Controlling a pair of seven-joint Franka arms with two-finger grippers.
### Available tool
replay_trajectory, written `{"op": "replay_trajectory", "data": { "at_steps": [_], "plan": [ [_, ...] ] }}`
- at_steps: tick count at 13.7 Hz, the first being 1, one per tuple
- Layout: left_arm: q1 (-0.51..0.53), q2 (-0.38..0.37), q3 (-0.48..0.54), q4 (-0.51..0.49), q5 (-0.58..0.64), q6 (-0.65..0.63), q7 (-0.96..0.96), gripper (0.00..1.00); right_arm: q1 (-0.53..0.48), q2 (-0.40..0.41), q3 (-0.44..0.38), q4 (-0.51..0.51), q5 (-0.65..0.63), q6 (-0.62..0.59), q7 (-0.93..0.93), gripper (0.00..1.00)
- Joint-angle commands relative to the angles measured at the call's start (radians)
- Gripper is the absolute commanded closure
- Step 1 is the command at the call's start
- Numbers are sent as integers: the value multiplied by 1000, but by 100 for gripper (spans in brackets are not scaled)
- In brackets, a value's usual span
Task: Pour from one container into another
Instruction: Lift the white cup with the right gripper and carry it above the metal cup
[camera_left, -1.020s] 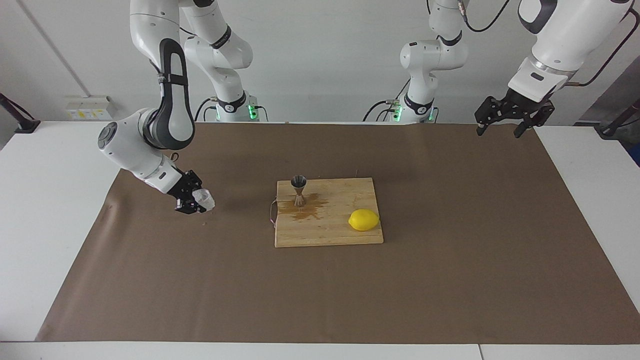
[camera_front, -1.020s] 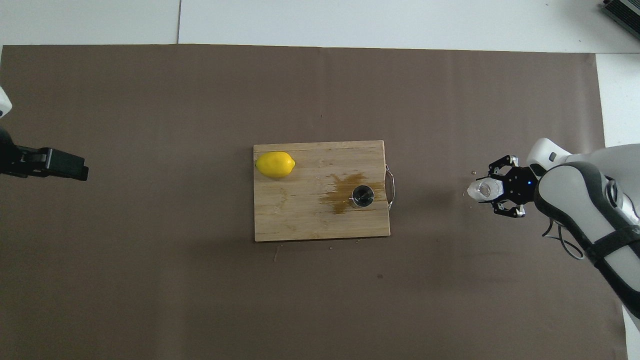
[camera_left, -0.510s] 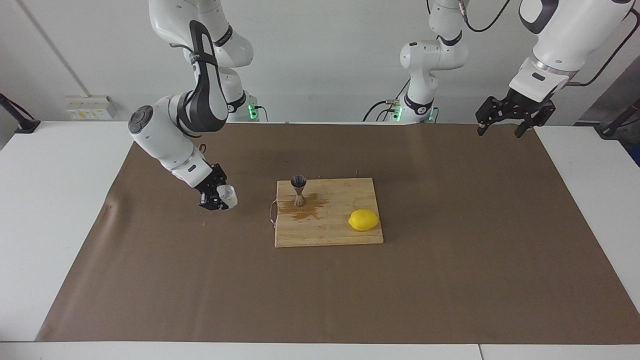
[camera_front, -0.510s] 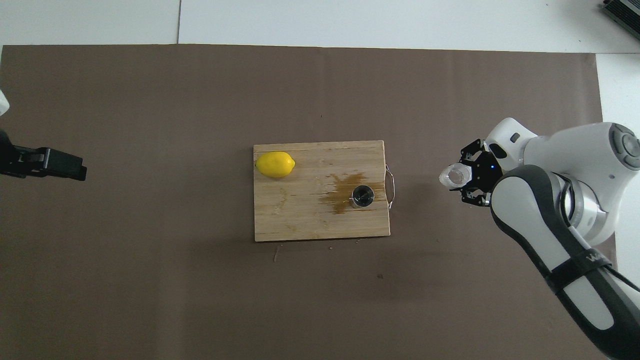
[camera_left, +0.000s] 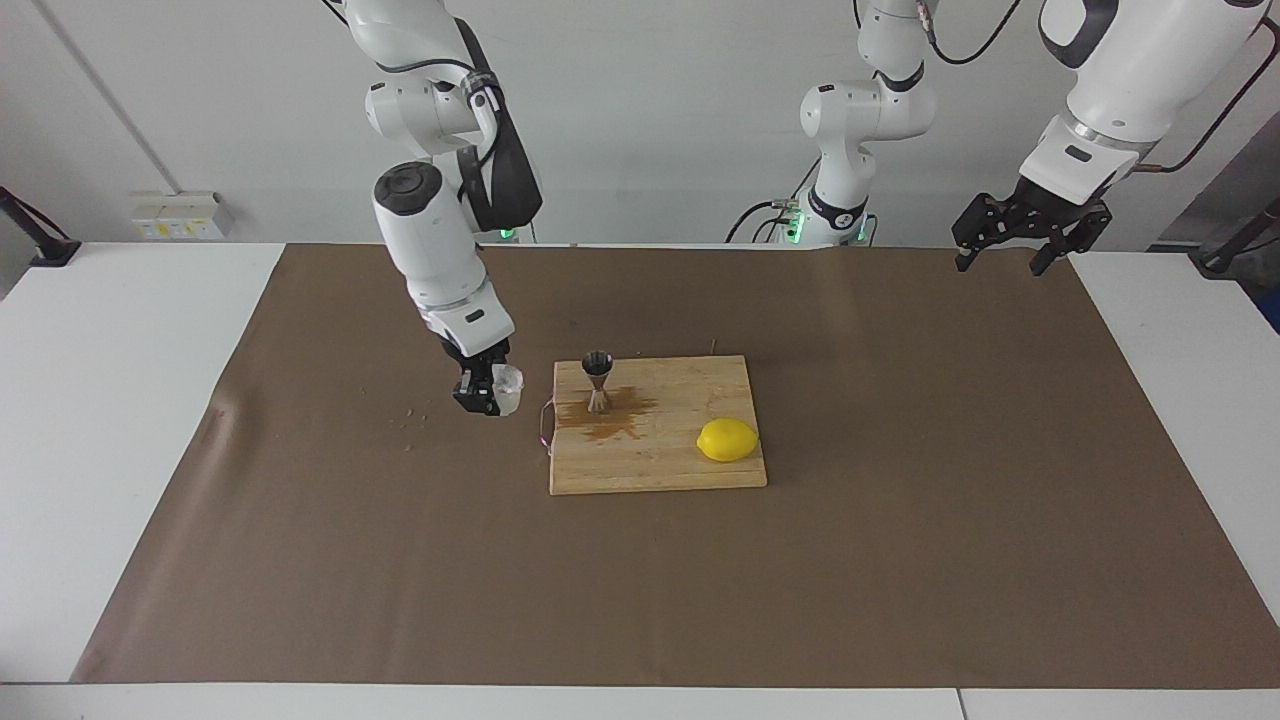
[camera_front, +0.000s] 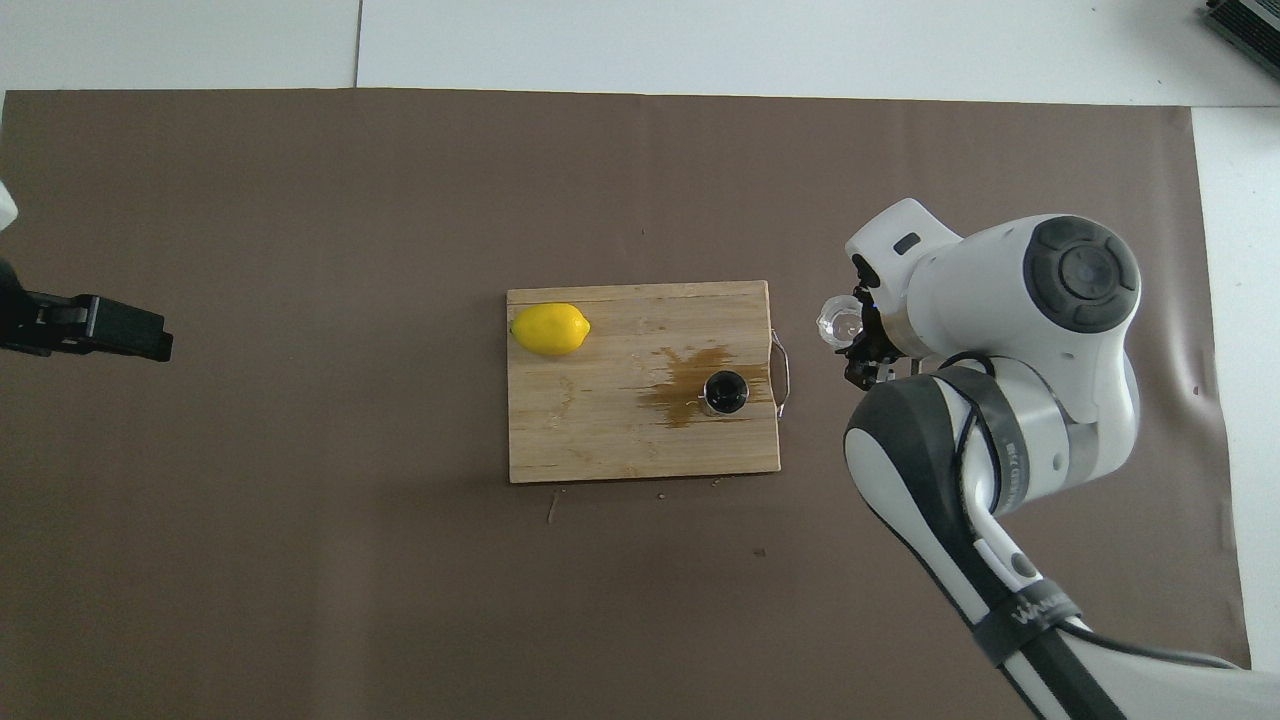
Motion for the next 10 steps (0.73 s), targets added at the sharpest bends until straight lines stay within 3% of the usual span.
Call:
{"op": "replay_trajectory", "data": {
  "at_steps": [1, 10],
  "plan": [
    [-1, -10, 2, -15, 18, -1, 4, 0, 61, 33, 0, 78, -108, -71, 131, 100],
    [4, -10, -1, -21, 18, -4, 4, 0, 251, 55, 0, 90, -442, -141, 205, 100]
  ]
}}
